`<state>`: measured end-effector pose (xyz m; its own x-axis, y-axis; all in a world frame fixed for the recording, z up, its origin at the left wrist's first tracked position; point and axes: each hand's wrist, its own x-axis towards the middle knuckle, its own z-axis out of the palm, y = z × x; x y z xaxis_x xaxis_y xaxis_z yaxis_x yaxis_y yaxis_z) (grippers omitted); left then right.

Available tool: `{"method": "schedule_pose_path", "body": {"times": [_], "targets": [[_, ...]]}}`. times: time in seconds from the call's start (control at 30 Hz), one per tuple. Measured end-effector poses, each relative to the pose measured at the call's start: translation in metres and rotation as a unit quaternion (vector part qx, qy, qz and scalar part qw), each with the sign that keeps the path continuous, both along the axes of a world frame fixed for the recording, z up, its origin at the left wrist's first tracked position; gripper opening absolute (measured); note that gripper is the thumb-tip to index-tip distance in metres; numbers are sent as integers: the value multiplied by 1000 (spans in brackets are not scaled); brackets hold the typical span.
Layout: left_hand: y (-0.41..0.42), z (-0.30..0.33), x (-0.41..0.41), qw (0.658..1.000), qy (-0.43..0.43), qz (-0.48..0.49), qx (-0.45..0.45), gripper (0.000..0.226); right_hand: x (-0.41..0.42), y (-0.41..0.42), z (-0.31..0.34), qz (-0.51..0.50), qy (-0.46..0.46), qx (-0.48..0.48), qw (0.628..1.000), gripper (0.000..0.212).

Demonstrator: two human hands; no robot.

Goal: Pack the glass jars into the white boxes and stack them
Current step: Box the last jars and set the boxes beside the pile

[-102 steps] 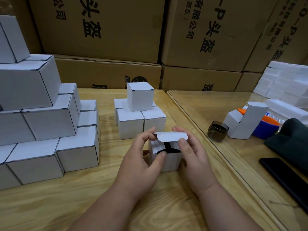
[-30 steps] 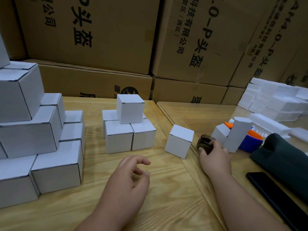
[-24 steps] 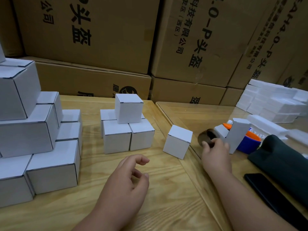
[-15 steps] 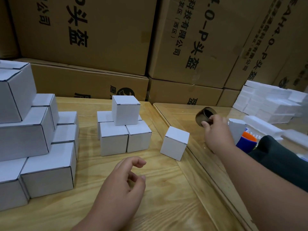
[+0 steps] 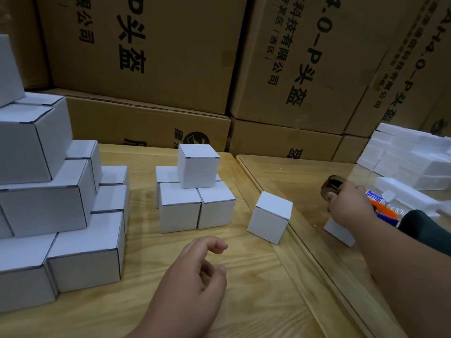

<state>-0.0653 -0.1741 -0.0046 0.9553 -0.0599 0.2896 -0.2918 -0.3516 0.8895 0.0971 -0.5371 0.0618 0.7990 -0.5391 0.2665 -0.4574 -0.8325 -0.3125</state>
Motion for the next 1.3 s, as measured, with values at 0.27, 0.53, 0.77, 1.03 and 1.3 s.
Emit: {"method": "schedule_pose_path", "body": {"times": [0.27,0.53,0.77,1.03,1.3], "targets": [[-1,-3,2,1000,-9,-11,-4,49,-28,-6,7,-3,-139,1,990,39],[1,-1,2,997,2,-48,-60,32,-89,58,38,265,-286,133,911,30],[8,5,2,973,44,-94,-205,49,-135,142,43,530,-206,354,742,12],[13,6,3,937,135,-223,-230,99,-144,202,16,593,-185,429,656,24],[10,0,5,984,60,-67,-153,92,-132,185,-11,275,-389,667,573,35]]}}
